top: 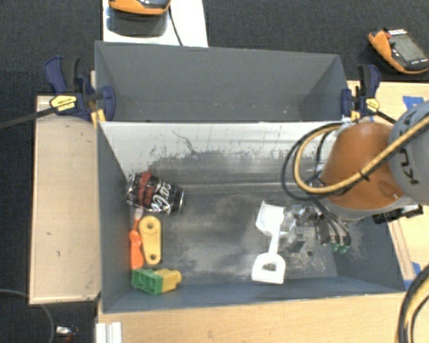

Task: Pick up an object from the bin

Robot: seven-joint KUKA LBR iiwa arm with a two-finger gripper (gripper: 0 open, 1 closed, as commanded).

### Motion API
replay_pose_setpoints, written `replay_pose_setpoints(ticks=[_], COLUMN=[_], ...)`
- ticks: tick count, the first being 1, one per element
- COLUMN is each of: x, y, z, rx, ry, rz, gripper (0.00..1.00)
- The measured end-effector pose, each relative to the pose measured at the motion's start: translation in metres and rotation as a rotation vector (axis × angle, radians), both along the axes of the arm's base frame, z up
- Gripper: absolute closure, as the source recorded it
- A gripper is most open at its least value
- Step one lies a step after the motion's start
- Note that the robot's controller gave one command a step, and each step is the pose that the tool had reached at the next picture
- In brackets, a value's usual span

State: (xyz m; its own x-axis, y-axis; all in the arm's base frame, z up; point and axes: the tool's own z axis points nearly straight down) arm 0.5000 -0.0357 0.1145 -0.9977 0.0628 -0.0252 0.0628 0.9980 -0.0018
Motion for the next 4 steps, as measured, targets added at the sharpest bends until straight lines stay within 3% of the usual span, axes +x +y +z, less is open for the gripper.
replay_pose_setpoints(ticks=[1, 2, 3, 4], x=[-0.012, 0.004, -0.001, 0.007], y=[-0.036, -0.003, -0.005, -0.022], z=[-0.033, -0.039, -0.041, 0.016], rx=[0.002, 0.005, 0.005, 0.004], ry=[0.0, -0.01, -0.005, 0.0], rz=[-0.069, -0.163, -0.152, -0.158], gripper=[1.0, 1.0, 1.0, 1.0])
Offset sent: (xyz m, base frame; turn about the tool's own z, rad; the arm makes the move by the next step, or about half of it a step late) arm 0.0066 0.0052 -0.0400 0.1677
